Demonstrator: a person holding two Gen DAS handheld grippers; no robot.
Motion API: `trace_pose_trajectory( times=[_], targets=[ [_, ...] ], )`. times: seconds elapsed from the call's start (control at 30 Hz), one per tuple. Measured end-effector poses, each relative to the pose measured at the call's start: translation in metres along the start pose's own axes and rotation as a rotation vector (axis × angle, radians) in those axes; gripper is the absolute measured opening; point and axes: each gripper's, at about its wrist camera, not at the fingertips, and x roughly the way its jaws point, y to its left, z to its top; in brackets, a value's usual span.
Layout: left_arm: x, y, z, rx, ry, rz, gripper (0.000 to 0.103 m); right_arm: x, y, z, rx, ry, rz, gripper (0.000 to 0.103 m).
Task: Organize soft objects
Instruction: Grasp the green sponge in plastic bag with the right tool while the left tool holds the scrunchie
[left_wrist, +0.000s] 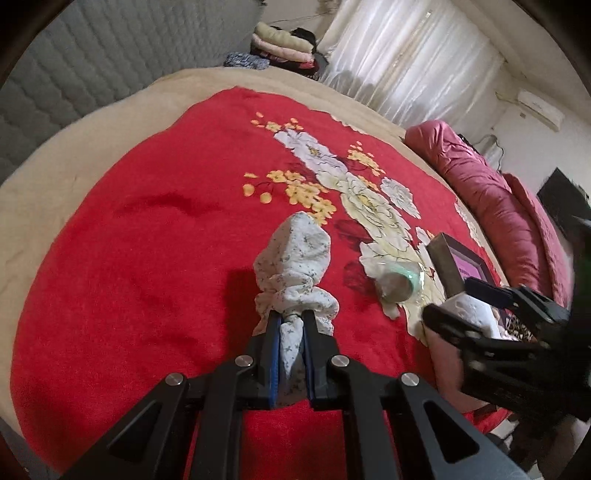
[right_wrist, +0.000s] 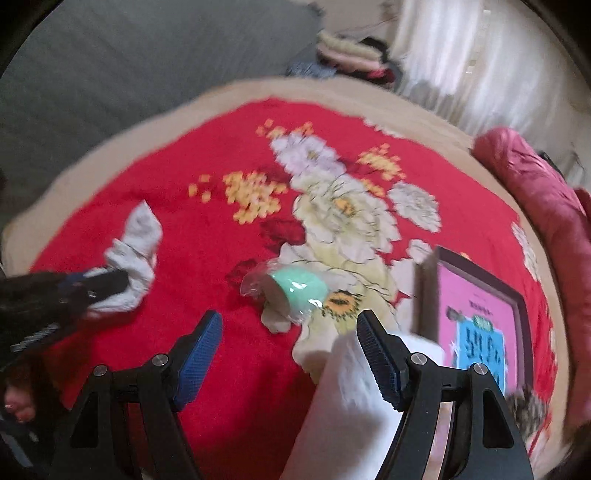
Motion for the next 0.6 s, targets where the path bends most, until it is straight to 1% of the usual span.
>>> trace_pose_trajectory(
  times=[0.07, 0.23, 0.3, 0.37, 0.47, 0.5, 0.57, 0.6],
  targets=[
    [0.002, 0.002, 0.001, -0.008, 0.002, -0.005, 0.011, 0.020, 0.003, 0.009, -0.052, 0.059, 0.001, 0.076],
    [0.005, 0.003, 0.003, -0.021, 0.010, -0.033, 0.011, 0.052, 0.005, 0.021, -0.169, 0.140, -0.021, 0.076],
    [0.007, 0.004, 0.003, -0.034, 0.018, -0.056, 0.011, 0.064, 0.003, 0.023, -0.189, 0.173, -0.021, 0.076],
    [0.007, 0.005, 0.004, -0.032, 0.016, -0.056, 0.011, 0.072, 0.004, 0.025, -0.216, 0.190, -0.039, 0.076],
    [0.008, 0.006, 0.004, -0.037, 0.021, -0.060, 0.011, 0.081, 0.004, 0.027, -0.219, 0.224, -0.034, 0.077],
    [0.008, 0.006, 0.004, -0.037, 0.022, -0.061, 0.011, 0.083, 0.004, 0.028, -0.221, 0.229, -0.040, 0.075],
    [0.009, 0.005, 0.003, -0.036, 0.024, -0.064, 0.011, 0.087, 0.006, 0.030, -0.226, 0.247, -0.038, 0.065],
    [0.010, 0.005, 0.003, -0.034, 0.026, -0.064, 0.011, 0.089, 0.007, 0.030, -0.227, 0.256, -0.035, 0.056]
  ],
)
